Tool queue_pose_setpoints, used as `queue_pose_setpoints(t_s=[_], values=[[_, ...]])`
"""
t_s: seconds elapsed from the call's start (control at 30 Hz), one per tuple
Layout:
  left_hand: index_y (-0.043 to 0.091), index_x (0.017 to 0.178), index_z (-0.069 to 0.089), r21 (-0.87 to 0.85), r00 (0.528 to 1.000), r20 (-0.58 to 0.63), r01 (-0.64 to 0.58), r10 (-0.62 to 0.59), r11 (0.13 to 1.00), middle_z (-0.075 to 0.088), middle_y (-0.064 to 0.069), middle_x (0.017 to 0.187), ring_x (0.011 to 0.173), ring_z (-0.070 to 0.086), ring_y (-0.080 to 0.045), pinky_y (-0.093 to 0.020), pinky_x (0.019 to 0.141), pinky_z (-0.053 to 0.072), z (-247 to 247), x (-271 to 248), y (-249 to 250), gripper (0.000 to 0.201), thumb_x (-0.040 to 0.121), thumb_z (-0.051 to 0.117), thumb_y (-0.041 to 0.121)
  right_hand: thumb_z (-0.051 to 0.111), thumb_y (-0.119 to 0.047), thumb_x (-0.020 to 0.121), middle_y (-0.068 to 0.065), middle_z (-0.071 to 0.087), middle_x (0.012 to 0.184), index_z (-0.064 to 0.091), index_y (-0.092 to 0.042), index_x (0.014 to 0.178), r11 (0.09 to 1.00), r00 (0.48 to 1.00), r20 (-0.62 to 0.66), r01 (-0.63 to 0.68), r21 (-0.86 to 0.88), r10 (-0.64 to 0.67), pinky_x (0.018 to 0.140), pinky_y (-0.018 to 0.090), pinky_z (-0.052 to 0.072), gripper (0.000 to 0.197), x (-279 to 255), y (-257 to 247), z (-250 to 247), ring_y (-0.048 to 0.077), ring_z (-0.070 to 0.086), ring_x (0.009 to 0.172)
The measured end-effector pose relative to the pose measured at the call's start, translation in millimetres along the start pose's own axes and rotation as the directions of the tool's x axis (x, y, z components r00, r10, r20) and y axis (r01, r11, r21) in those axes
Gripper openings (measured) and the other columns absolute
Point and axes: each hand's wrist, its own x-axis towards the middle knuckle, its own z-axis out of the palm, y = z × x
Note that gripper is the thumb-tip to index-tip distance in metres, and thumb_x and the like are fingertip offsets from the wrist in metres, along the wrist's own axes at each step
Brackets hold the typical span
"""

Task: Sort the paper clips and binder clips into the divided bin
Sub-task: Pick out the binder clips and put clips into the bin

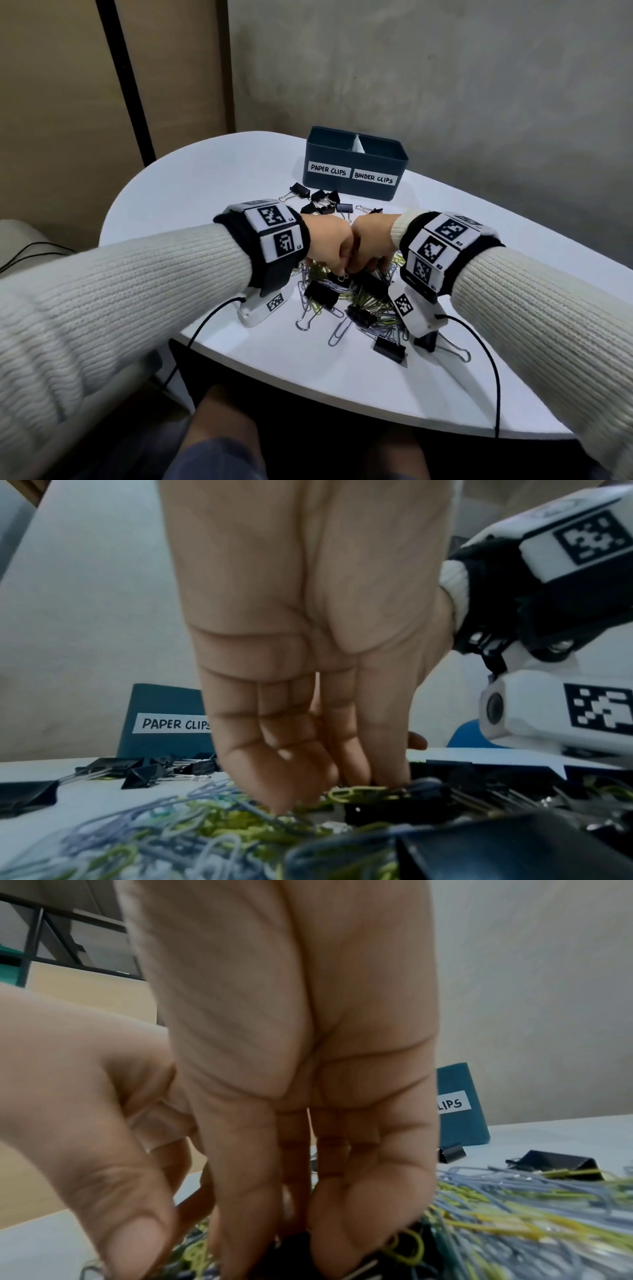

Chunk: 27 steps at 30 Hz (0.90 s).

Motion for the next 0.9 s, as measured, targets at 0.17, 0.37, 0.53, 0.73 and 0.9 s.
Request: queue_pose_setpoints(t_s=[0.17,0.37,0.53,0.73,0.9], values=[[0.013,0.089,0.069,-0.062,0.998,0.041,0.052,-0.049,0.997,0.062,0.004,0.076,0.07,0.057,-0.014,-0.037,0.079,0.056,3.5,-2.2,-3.5,0.032,0.071,0.079,0.038,0.07,-0.01,0.082,0.016,0.065,0.086,0.062,-0.008,0.083,0.999,1.0,-0.006,-0.019,-0.044,0.019,0.051,0.024,0.056,0.008,0.0,5.2,0.2,0.022,0.062,0.066],[0.023,0.063,0.058,-0.058,1.0,0.006,0.02,-0.02,0.998,0.058,0.002,0.068,0.065,0.055,-0.014,-0.033,0.068,0.053,2.9,-1.5,-0.7,0.022,0.076,0.076,0.023,0.067,-0.007,0.084,0.014,0.063,0.088,0.059,-0.007,0.087,0.999,0.999,-0.05,0.002,-0.041,-0.004,0.046,0.02,0.054,0.008,-4.6,8.9,-0.1,0.013,0.058,0.056],[0.016,0.07,0.062,-0.133,0.998,-0.015,0.066,-0.068,0.989,0.062,-0.002,0.071,0.054,0.054,-0.009,-0.021,0.052,0.049,-2.1,-2.7,-4.3,0.014,0.082,0.067,0.013,0.067,-0.008,0.083,0.009,0.063,0.088,0.061,-0.011,0.092,1.0,0.996,-0.081,0.022,-0.021,-0.023,0.058,0.025,0.054,0.011,-10.6,11.1,-6.7,0.01,0.057,0.058],[0.008,0.081,0.064,-0.224,0.973,-0.114,0.17,-0.199,0.96,0.064,-0.006,0.076,0.06,0.06,-0.014,-0.021,0.051,0.053,-12.9,-6.4,-20.5,0.009,0.086,0.067,0.015,0.067,-0.016,0.083,0.0,0.062,0.078,0.064,-0.021,0.109,0.994,0.997,0.0,0.078,-0.079,-0.078,0.047,0.017,0.049,0.026,-13.2,2.5,-2.0,0.007,0.056,0.057],[0.0,0.106,0.064,-0.306,0.958,-0.078,0.241,-0.277,0.921,0.066,-0.012,0.084,0.065,0.063,-0.02,-0.026,0.058,0.057,-20.1,-17.4,-34.9,0.029,0.08,0.073,0.009,0.062,-0.014,0.087,-0.004,0.06,0.068,0.069,-0.016,0.105,0.972,0.997,0.038,0.077,-0.223,-0.07,0.042,0.013,0.046,0.02,-14.0,-2.8,-5.9,0.007,0.054,0.054]])
